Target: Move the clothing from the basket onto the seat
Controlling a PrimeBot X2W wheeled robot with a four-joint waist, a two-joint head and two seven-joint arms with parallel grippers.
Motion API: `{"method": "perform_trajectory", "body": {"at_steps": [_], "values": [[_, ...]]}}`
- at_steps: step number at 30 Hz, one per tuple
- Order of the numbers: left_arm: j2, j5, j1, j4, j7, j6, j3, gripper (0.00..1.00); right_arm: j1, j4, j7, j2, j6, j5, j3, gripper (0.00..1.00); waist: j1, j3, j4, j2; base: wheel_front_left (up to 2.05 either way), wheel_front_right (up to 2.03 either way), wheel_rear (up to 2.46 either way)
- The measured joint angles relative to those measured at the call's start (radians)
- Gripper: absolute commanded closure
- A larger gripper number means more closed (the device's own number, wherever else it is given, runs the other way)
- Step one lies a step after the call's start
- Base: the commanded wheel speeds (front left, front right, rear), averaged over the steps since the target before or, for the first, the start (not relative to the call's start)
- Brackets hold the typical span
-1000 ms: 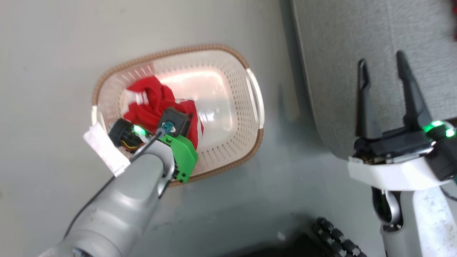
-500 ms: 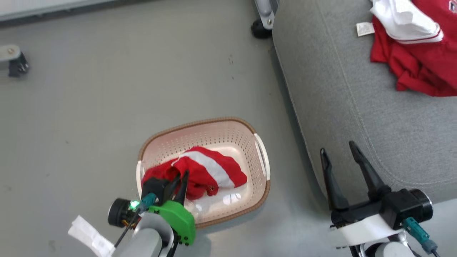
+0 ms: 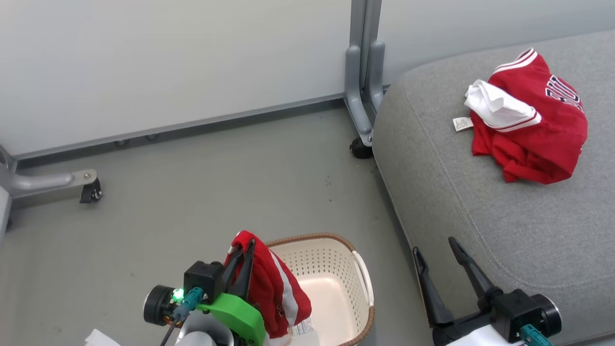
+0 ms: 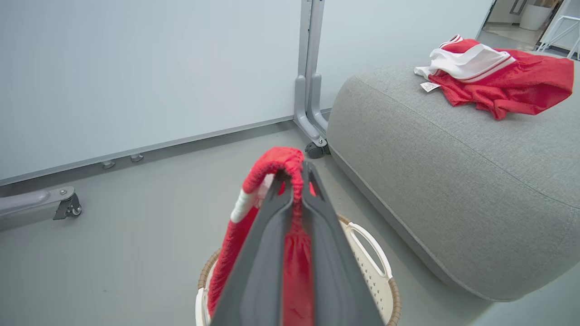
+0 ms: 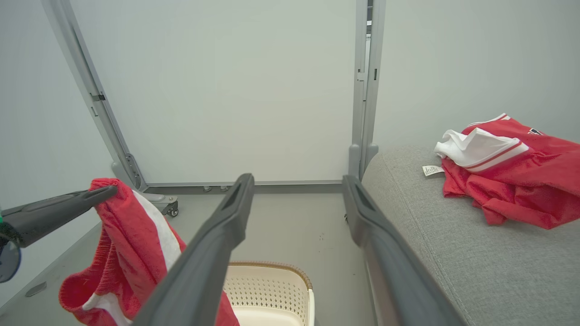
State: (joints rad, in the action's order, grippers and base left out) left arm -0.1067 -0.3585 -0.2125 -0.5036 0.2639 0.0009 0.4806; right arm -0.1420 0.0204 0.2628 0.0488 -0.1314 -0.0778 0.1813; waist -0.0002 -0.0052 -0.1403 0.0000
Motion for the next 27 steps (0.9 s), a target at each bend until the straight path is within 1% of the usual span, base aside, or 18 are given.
{"method": "perform_trajectory", "body": {"at_steps": [3, 6, 8, 11, 16, 23, 24, 27], "values": [[0.002, 0.053, 0.004, 0.048, 0.0, 0.0, -0.001, 1.0, -0.002, -0.01, 0.0, 0.0, 0.0, -0.002, 0.031, 0.0, 0.0, -0.039, 0.003, 0.0, 0.0, 0.0, 0.0], [0.007, 0.081, 0.005, 0.094, 0.0, -0.001, 0.007, 1.0, -0.003, -0.031, 0.0, 0.0, 0.0, -0.006, 0.074, 0.0, 0.0, -0.067, 0.005, 0.0, 0.0, 0.0, 0.0], [0.014, 0.101, 0.004, 0.12, 0.0, -0.01, 0.017, 1.0, -0.003, -0.04, 0.0, 0.001, 0.0, 0.006, 0.103, 0.0, 0.0, -0.079, 0.006, 0.0, 0.0, 0.0, 0.0], [0.028, 0.111, -0.001, 0.16, 0.0, -0.021, 0.043, 1.0, 0.008, -0.048, 0.0, 0.023, 0.0, 0.037, 0.178, 0.0, 0.0, -0.089, 0.007, 0.0, 0.0, 0.0, 0.0], [0.035, 0.124, -0.019, 0.216, -0.001, -0.028, 0.09, 1.0, 0.055, -0.046, 0.0, 0.025, 0.0, 0.045, 0.244, 0.0, 0.0, -0.088, 0.001, 0.0, 0.0, 0.0, 0.0], [0.046, 0.15, -0.042, 0.334, -0.046, -0.033, 0.165, 1.0, 0.094, -0.078, 0.0, 0.012, 0.0, 0.045, 0.251, 0.0, 0.0, -0.086, -0.008, 0.0, 0.0, 0.0, 0.0], [0.048, 0.168, -0.048, 0.382, -0.069, -0.031, 0.185, 1.0, 0.093, -0.111, 0.0, 0.007, 0.0, 0.048, 0.23, 0.0, 0.0001, -0.087, -0.009, 0.0, 0.0, 0.0, 0.0], [0.05, 0.166, -0.049, 0.461, -0.105, -0.032, 0.21, 1.0, 0.082, -0.172, 0.0, 0.007, 0.0, 0.065, 0.186, 0.0, 0.0001, -0.089, -0.007, 0.0, 0.0, 0.0, 0.0]]}}
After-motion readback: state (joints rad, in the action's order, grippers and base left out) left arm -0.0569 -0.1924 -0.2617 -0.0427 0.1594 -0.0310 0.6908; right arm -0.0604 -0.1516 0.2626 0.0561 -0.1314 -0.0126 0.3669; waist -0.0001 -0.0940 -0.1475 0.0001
